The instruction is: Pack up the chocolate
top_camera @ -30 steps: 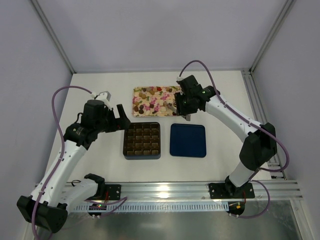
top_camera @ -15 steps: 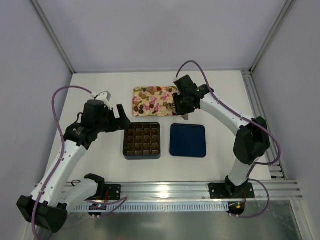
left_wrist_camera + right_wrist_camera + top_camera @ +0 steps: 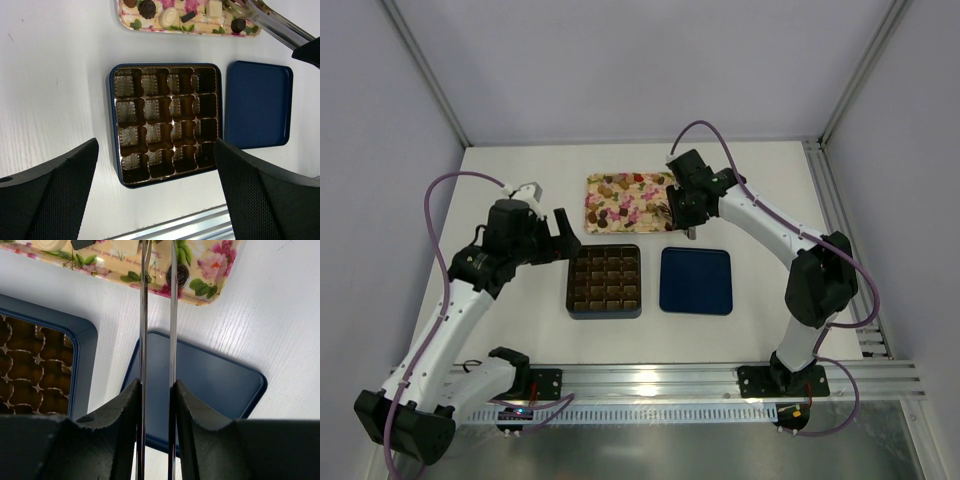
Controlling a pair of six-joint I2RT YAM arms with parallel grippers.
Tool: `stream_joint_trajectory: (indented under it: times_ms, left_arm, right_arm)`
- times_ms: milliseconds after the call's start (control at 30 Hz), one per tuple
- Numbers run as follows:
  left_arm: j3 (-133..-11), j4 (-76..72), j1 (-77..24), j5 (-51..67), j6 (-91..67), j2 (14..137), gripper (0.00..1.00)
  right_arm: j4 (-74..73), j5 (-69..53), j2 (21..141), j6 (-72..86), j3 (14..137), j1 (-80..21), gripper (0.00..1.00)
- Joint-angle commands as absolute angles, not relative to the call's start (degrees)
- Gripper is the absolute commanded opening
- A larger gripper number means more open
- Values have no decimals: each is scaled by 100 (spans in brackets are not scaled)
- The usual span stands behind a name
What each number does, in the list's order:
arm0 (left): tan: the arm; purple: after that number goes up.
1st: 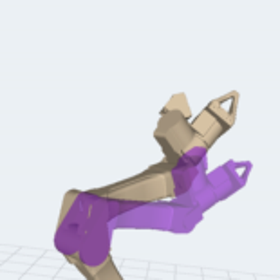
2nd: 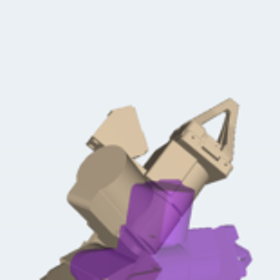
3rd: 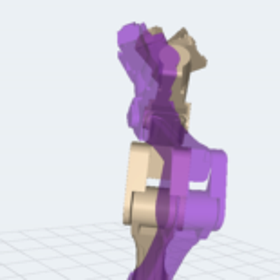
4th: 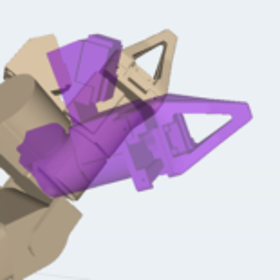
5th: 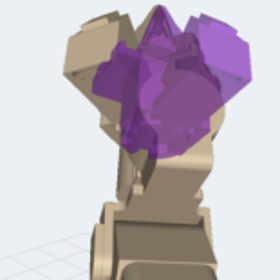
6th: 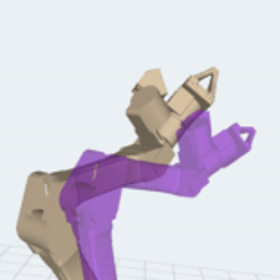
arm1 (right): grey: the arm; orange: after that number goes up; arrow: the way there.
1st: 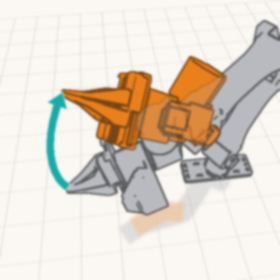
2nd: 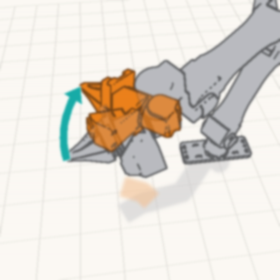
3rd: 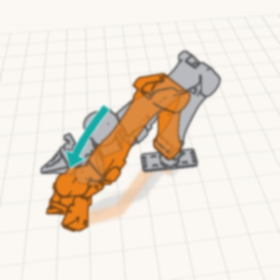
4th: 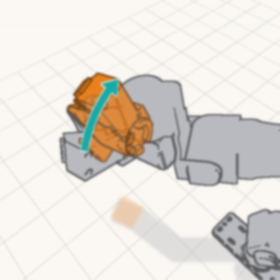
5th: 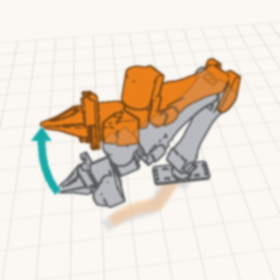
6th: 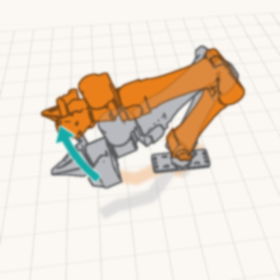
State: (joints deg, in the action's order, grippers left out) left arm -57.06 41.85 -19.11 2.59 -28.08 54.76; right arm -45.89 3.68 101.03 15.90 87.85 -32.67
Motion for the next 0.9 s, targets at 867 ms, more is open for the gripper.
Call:
stream_joint_trajectory:
  times_ms: [867]
  left_arm:
    - [-5818, 3937, -1916, 211, -2856, 5484, 95]
  right_arm:
    - [-4825, 132, 9352, 1608, 9290, -3296, 24]
